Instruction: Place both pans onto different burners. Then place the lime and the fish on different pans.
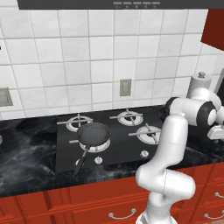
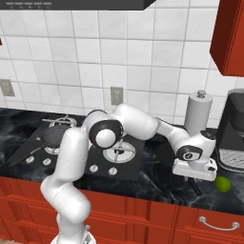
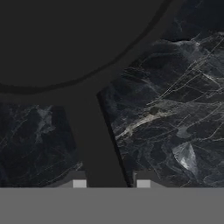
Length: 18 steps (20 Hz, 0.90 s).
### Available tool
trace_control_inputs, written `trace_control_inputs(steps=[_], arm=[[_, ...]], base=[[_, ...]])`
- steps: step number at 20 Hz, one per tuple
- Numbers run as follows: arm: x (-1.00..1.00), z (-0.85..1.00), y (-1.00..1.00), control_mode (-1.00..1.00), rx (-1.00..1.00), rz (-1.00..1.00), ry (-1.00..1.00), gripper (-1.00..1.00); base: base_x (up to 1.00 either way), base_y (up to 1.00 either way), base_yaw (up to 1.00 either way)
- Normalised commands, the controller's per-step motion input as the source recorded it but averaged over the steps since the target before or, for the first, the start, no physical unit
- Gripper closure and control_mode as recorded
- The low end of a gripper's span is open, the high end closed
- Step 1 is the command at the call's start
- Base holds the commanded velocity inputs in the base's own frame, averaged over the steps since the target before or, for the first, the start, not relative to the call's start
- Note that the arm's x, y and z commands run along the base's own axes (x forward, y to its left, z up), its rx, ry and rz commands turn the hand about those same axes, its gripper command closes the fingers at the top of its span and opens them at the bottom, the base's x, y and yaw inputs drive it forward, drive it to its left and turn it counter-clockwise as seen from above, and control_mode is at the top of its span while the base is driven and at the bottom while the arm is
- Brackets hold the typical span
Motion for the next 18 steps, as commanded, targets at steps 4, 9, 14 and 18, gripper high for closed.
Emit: trace_control_inputs(steps=[4,9,14,18], arm=[[0.0,-0.1,0.0,-1.0,0.0,0.0,0.0,1.0],[-0.03,-0.08,0.0,-1.0,0.0,0.03,0.0,1.0],[-0.2,0.3,0.15,-1.0,0.0,0.12,-0.06,1.0],[-0.24,0.31,0.37,-1.0,0.0,0.17,-0.12,1.0]], base=[[0.0,0.0,0.0],[0.0,0.0,0.0],[0.0,0.0,0.0],[0.0,0.0,0.0]])
